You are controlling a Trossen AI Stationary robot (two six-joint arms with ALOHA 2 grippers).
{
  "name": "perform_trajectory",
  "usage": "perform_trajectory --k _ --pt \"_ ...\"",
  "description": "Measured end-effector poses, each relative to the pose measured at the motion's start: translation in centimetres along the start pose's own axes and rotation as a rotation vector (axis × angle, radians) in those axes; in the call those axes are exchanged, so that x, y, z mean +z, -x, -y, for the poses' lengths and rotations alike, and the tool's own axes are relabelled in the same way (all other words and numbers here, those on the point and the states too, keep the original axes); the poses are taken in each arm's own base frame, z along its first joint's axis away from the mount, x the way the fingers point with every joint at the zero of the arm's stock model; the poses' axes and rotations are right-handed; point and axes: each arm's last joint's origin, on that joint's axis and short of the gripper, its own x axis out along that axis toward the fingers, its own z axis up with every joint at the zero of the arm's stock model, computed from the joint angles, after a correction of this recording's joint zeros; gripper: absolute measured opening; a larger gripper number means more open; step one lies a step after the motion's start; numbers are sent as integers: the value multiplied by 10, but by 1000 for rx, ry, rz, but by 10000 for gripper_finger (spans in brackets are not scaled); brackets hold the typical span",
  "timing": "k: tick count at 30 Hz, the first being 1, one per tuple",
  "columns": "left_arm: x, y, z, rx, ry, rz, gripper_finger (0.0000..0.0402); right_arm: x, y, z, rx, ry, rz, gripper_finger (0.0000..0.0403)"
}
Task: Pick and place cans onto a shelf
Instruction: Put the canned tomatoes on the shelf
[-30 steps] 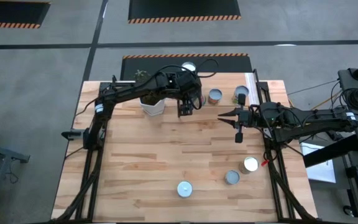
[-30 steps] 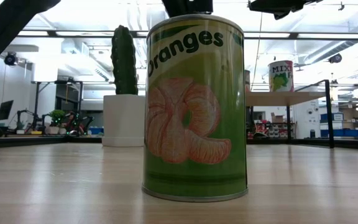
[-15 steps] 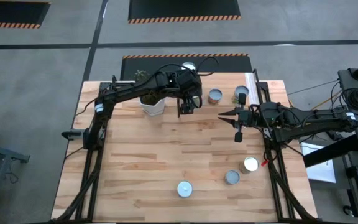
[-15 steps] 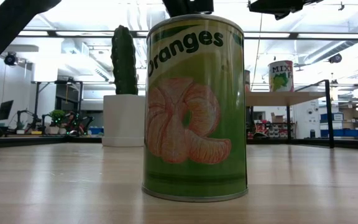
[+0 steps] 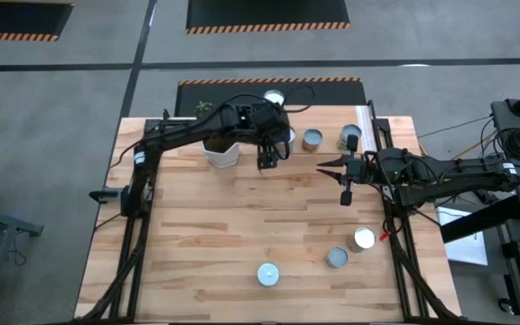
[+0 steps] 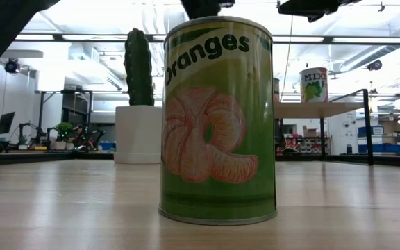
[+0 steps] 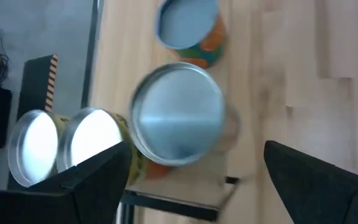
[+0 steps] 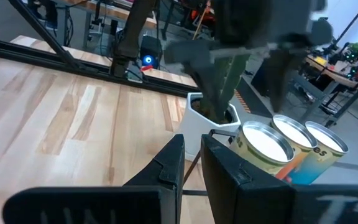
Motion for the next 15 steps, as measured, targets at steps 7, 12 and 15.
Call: perform_trajectory --k 7,12,15 --pt "2 25 35 -270 -53 62 346 0 0 1 -4 4 0 43" --pt "-11 19 71 -362 -154 97 346 0 0 1 -4 7 0 43" --pt "-30 23 81 -269 -148 93 346 0 0 1 -5 -5 1 43"
